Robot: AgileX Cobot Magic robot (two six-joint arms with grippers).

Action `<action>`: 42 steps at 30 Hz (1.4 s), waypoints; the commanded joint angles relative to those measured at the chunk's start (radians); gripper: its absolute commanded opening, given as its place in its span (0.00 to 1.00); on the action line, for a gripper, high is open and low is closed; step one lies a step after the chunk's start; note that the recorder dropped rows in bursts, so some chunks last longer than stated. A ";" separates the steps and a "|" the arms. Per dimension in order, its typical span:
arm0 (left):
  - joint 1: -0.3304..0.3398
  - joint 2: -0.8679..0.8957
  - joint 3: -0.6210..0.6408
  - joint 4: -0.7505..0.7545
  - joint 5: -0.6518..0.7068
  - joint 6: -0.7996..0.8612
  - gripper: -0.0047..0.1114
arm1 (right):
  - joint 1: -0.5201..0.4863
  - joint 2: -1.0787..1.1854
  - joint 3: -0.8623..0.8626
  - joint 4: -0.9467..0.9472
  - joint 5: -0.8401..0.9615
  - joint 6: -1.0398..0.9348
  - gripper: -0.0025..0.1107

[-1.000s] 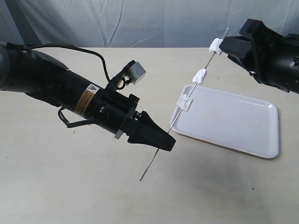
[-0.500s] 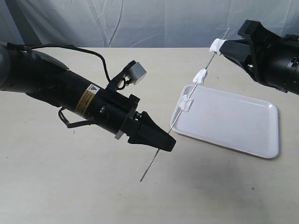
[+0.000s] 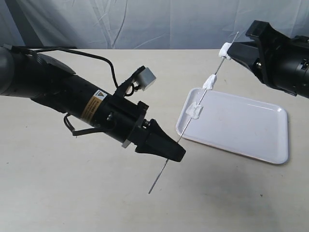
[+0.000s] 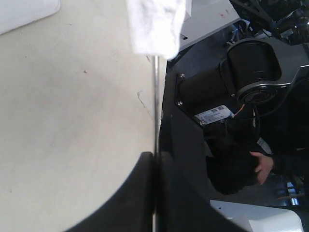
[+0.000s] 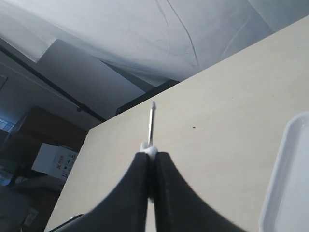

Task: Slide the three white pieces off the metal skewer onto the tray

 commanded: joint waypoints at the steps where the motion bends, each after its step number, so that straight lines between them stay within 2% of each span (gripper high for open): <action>1: -0.006 -0.003 0.002 -0.002 -0.010 0.003 0.04 | -0.004 0.002 -0.004 -0.002 0.042 -0.029 0.02; 4: -0.006 -0.003 0.005 -0.002 -0.010 -0.001 0.04 | -0.004 0.002 -0.004 0.043 0.044 -0.060 0.02; 10: -0.011 -0.003 0.020 -0.002 -0.010 -0.003 0.04 | -0.006 0.002 -0.014 0.234 0.076 -0.244 0.02; 15: -0.011 -0.003 0.020 -0.002 -0.010 0.002 0.04 | -0.006 0.002 -0.025 0.245 0.084 -0.252 0.02; 33: -0.011 -0.003 0.020 -0.002 -0.010 0.006 0.04 | -0.006 0.002 -0.026 0.577 0.092 -0.533 0.02; 36: -0.011 -0.003 0.020 -0.002 -0.010 0.006 0.04 | -0.006 0.002 -0.026 0.681 0.090 -0.640 0.02; 42: -0.011 -0.003 0.020 -0.002 -0.010 0.006 0.04 | -0.006 0.002 -0.026 1.001 0.106 -0.987 0.02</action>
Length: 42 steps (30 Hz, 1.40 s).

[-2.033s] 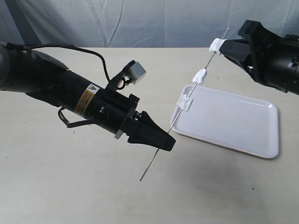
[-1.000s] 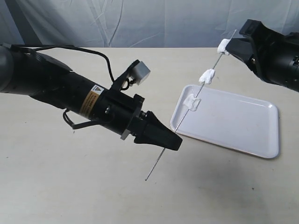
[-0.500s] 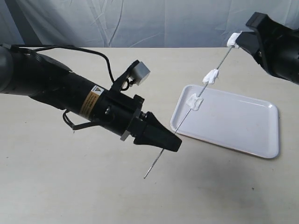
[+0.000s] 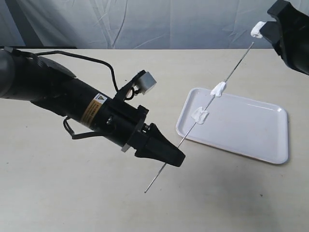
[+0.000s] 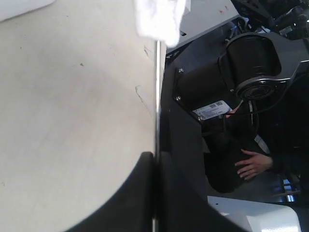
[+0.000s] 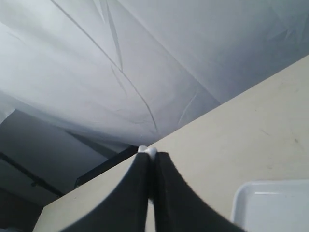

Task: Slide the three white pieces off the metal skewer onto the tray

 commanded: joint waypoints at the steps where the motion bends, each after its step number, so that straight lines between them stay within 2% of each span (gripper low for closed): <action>1: -0.007 -0.003 0.003 -0.001 -0.011 0.005 0.04 | -0.006 0.000 -0.006 0.206 0.039 -0.220 0.02; 4: -0.007 -0.003 0.003 -0.001 -0.011 0.005 0.04 | -0.006 0.007 -0.006 0.211 0.134 -0.257 0.02; 10: -0.007 -0.003 0.003 -0.001 0.075 0.000 0.04 | -0.004 0.079 -0.004 0.201 0.282 -0.257 0.02; 15: -0.007 -0.003 0.003 -0.001 0.141 0.000 0.04 | -0.004 0.169 -0.004 0.192 0.293 -0.257 0.02; 21: 0.015 -0.003 0.003 -0.001 0.314 -0.042 0.04 | -0.004 0.236 -0.004 0.187 0.295 -0.257 0.02; 28: 0.022 -0.003 0.003 -0.001 0.322 -0.048 0.04 | -0.004 0.330 -0.004 0.187 0.282 -0.255 0.02; 35: 0.022 -0.003 0.003 -0.001 0.318 -0.067 0.04 | -0.004 0.438 -0.004 0.187 0.263 -0.255 0.15; 42: 0.022 -0.003 0.003 -0.001 0.310 -0.072 0.04 | -0.004 0.464 -0.004 0.187 0.255 -0.253 0.16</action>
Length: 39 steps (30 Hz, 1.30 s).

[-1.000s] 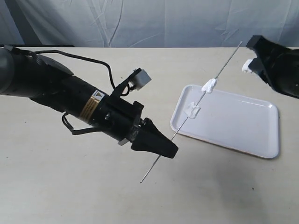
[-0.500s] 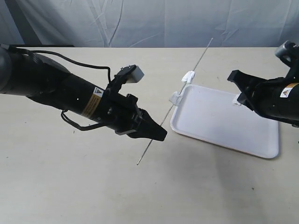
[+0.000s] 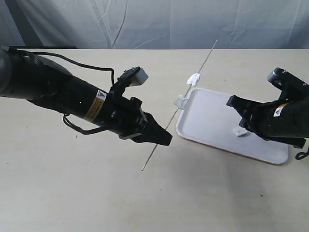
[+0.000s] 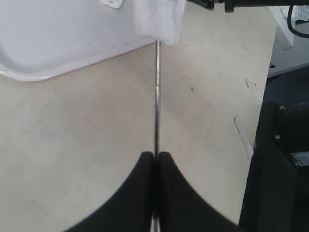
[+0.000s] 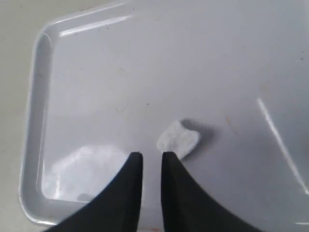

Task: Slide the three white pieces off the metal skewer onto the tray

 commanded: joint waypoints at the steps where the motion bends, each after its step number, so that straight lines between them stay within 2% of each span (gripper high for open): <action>1: -0.001 -0.003 0.002 -0.008 -0.015 -0.005 0.04 | -0.004 -0.012 -0.002 -0.012 -0.016 -0.005 0.16; 13: -0.001 -0.003 0.002 -0.027 -0.005 0.019 0.04 | -0.004 -0.325 -0.002 -0.010 0.137 -0.007 0.16; 16: -0.001 -0.003 0.002 -0.043 -0.040 0.019 0.04 | 0.021 -0.391 -0.002 -0.008 0.216 -0.018 0.23; 19: -0.033 -0.003 0.002 -0.051 -0.045 0.019 0.04 | 0.062 -0.441 -0.002 0.031 0.234 -0.020 0.31; 25: -0.144 -0.003 0.002 -0.061 0.002 0.030 0.04 | 0.172 -0.500 -0.002 0.211 0.217 -0.148 0.32; 28: -0.157 -0.003 0.002 -0.061 0.000 0.028 0.04 | 0.204 -0.511 -0.002 0.219 0.217 -0.165 0.32; 39: -0.157 -0.003 0.002 -0.056 -0.026 0.020 0.04 | 0.206 -0.516 -0.002 0.219 0.211 -0.165 0.32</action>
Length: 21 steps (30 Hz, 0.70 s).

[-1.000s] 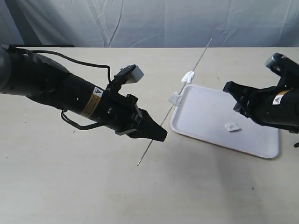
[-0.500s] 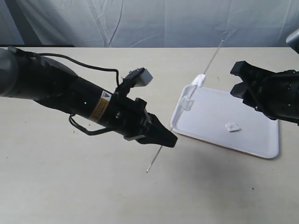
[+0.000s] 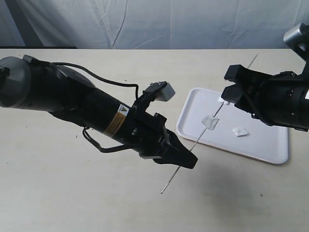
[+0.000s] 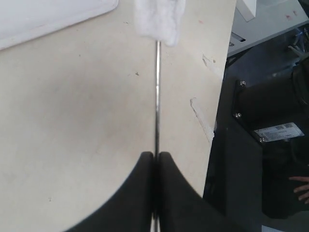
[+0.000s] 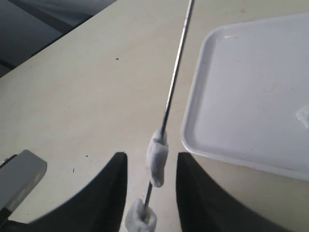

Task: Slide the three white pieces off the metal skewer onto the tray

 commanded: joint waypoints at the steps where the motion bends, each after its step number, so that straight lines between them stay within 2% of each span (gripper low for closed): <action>1: -0.007 -0.003 0.002 -0.007 -0.010 -0.003 0.04 | 0.004 -0.006 -0.002 -0.005 -0.018 -0.011 0.32; 9: -0.007 -0.003 0.002 -0.035 -0.039 -0.003 0.04 | 0.004 -0.006 -0.002 -0.005 -0.036 -0.011 0.32; 11: -0.007 -0.003 0.002 -0.037 -0.051 -0.003 0.04 | 0.004 -0.006 -0.002 -0.005 -0.035 -0.009 0.28; 14: -0.007 -0.003 0.002 -0.037 -0.054 -0.003 0.04 | 0.004 -0.006 -0.002 -0.005 -0.038 -0.009 0.14; 21: -0.007 -0.003 0.002 -0.039 -0.071 -0.003 0.04 | 0.004 -0.006 -0.002 -0.005 -0.052 -0.009 0.13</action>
